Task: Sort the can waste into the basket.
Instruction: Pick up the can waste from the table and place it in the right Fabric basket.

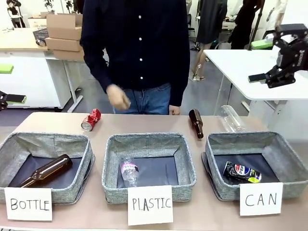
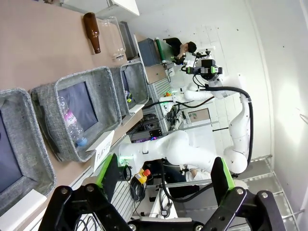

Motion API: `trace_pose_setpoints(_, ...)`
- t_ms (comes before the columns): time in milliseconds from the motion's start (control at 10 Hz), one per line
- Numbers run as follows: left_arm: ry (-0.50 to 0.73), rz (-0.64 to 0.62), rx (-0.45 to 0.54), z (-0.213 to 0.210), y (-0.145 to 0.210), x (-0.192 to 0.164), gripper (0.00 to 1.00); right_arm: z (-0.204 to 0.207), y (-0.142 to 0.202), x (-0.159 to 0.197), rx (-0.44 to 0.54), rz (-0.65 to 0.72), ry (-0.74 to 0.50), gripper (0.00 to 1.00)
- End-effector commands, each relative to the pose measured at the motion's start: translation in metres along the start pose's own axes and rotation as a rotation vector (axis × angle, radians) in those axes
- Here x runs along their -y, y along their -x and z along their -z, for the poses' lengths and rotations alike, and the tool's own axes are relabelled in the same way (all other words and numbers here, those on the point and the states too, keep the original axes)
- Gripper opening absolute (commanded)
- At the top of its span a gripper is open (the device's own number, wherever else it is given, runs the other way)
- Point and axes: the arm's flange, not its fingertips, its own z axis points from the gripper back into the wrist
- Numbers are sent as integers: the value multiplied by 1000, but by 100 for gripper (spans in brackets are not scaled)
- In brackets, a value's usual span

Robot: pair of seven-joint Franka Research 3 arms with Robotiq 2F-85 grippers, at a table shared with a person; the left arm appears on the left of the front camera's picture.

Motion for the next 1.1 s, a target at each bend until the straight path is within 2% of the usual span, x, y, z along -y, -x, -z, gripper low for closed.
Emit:
trace_pose_setpoints(0,25,21,7,1,-1,0,100,6,-1,11,-49,-24,163,100)
trace_pose_setpoints(1000,25,21,7,1,-1,0,100,6,-1,11,-49,-24,163,100)
